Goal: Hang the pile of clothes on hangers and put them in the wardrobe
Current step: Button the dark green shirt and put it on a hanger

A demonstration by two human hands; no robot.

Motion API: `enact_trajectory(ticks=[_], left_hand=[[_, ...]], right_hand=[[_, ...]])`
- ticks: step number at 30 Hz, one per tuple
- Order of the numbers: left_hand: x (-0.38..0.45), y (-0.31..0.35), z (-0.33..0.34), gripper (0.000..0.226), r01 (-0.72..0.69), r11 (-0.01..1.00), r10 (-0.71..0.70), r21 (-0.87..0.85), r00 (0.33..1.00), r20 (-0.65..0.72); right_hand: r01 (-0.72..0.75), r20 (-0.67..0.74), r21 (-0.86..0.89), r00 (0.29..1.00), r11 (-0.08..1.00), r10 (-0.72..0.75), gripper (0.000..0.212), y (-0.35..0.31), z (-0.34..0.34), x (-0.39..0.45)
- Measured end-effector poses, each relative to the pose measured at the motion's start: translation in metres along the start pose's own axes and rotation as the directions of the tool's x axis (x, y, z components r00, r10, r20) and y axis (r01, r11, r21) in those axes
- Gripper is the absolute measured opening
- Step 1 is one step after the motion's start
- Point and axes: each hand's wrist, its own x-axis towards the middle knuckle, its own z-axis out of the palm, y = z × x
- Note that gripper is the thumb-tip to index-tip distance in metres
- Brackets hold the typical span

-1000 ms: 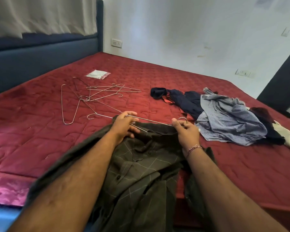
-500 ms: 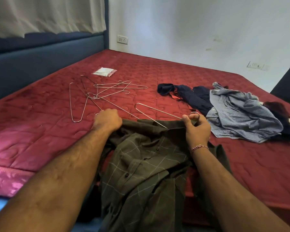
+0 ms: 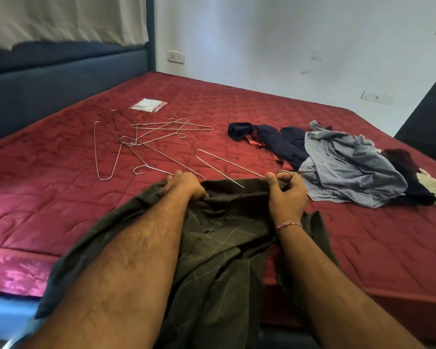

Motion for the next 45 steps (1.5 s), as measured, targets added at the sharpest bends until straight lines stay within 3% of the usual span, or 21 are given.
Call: enact_trajectory(ticks=[3, 5, 7, 11, 14, 19, 21, 23, 24, 26, 28, 32, 35, 37, 39, 40, 42, 44, 45], left_hand=[[0.020, -0.013, 0.011, 0.053, -0.044, 0.979, 0.024, -0.197, 0.994, -0.102], [0.024, -0.023, 0.011, 0.032, -0.117, 0.860, 0.035, -0.496, 0.985, -0.170], [0.009, -0.028, -0.003, 0.012, -0.188, 0.732, 0.046, -0.655, 0.973, -0.227], [-0.015, -0.032, -0.029, 0.013, -0.265, 0.683, 0.096, -0.681, 0.956, -0.276], [-0.036, -0.029, -0.050, 0.005, -0.236, 0.611, 0.026, -0.756, 0.960, -0.279], [-0.049, -0.027, -0.069, 0.008, -0.219, 0.577, 0.024, -0.787, 0.967, -0.252], [-0.050, -0.026, -0.075, 0.019, -0.288, 0.642, 0.075, -0.710, 0.946, -0.316], [-0.058, -0.022, -0.083, 0.021, -0.420, 0.809, 0.230, -0.411, 0.870, -0.437], [-0.065, -0.018, -0.087, 0.019, -0.467, 0.846, 0.306, -0.257, 0.821, -0.483], [-0.079, -0.007, -0.094, 0.018, -0.558, 0.824, 0.443, -0.101, 0.744, -0.500], [-0.090, 0.007, -0.097, 0.019, -0.638, 0.765, 0.523, -0.087, 0.695, -0.493], [-0.098, 0.022, -0.093, 0.020, -0.722, 0.671, 0.538, -0.168, 0.630, -0.561], [-0.080, 0.013, -0.082, 0.030, -0.599, 0.795, 0.430, -0.098, 0.670, -0.606], [-0.060, -0.004, -0.065, 0.034, -0.447, 0.886, 0.316, -0.123, 0.777, -0.544], [-0.051, -0.021, -0.041, 0.028, -0.414, 0.886, 0.277, -0.210, 0.834, -0.476], [-0.051, -0.028, -0.027, 0.027, -0.468, 0.859, 0.321, -0.208, 0.809, -0.492], [-0.054, -0.035, -0.004, 0.042, -0.647, 0.761, 0.523, -0.052, 0.658, -0.542], [-0.054, -0.034, 0.012, 0.051, -0.738, 0.644, 0.736, 0.200, 0.526, -0.427], [-0.054, -0.031, 0.017, 0.050, -0.735, 0.624, 0.773, 0.266, 0.531, -0.347]], right_hand=[[0.019, -0.018, -0.066, 1.000, 0.998, -0.020, 0.024, -0.003, -0.001, -0.010], [0.040, -0.008, -0.097, 0.999, 0.994, -0.041, 0.025, -0.003, -0.006, -0.012], [0.048, 0.002, -0.129, 0.999, 0.990, -0.048, 0.027, -0.003, -0.010, -0.012], [0.039, -0.011, -0.182, 0.999, 0.982, -0.042, 0.026, -0.006, -0.008, -0.016], [0.042, -0.004, -0.174, 0.999, 0.984, -0.044, 0.023, -0.010, -0.004, -0.021], [0.101, 0.110, -0.197, 0.991, 0.975, -0.080, 0.025, -0.007, -0.007, -0.015], [0.205, 0.241, -0.193, 0.958, 0.959, -0.156, 0.027, -0.001, -0.009, -0.012], [0.312, 0.376, -0.229, 0.902, 0.922, -0.212, 0.024, 0.000, -0.011, -0.011], [0.369, 0.418, -0.264, 0.876, 0.891, -0.239, 0.023, -0.002, -0.010, -0.010], [0.484, 0.452, -0.362, 0.839, 0.797, -0.304, 0.032, -0.011, -0.005, -0.005], [0.551, 0.471, -0.416, 0.811, 0.723, -0.347, 0.037, -0.027, 0.003, 0.001], [0.633, 0.501, -0.254, 0.733, 0.732, -0.460, 0.031, -0.068, 0.010, 0.025], [0.544, 0.583, -0.180, 0.730, 0.820, -0.357, 0.030, -0.075, 0.020, 0.043], [0.419, 0.568, -0.292, 0.799, 0.860, -0.196, 0.030, -0.056, 0.031, 0.038], [0.262, 0.508, -0.355, 0.860, 0.897, -0.050, 0.030, -0.031, 0.037, 0.019], [0.203, 0.470, -0.342, 0.882, 0.918, -0.020, 0.030, -0.021, 0.038, 0.009], [0.138, 0.397, -0.268, 0.918, 0.953, -0.021, 0.024, -0.008, 0.039, -0.005], [0.118, 0.355, -0.211, 0.934, 0.970, -0.036, 0.012, -0.005, 0.046, -0.006], [0.120, 0.359, -0.197, 0.932, 0.973, -0.042, 0.014, -0.005, 0.050, -0.006]])
